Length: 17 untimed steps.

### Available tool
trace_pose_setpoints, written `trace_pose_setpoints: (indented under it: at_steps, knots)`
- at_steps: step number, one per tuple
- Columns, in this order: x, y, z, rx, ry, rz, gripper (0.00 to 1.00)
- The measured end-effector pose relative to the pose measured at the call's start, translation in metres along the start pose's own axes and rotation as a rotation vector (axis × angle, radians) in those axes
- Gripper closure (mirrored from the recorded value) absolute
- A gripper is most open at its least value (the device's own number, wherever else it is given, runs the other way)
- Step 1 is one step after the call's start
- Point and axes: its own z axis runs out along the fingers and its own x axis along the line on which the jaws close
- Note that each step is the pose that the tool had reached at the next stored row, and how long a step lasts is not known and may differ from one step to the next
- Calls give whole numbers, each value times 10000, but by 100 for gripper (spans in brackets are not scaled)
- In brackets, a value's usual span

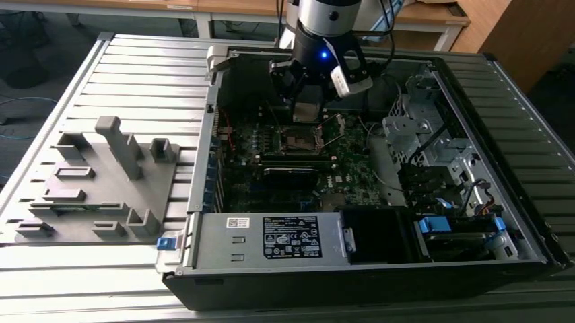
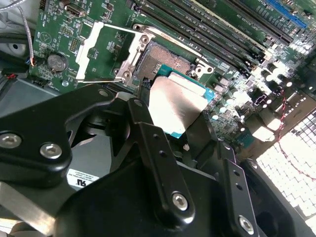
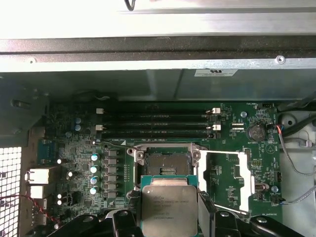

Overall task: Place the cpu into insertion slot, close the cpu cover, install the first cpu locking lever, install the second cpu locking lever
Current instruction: 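Place the cpu into insertion slot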

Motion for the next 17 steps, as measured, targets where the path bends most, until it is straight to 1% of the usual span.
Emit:
trace_pose_setpoints:
  at_steps: [4, 10, 17]
  knots:
    - [0, 0, 5, -3, -2, 0, 46]
    - [-1, -3, 38, -2, -2, 0, 46]
    - [-1, -4, 41, -2, -2, 0, 46]
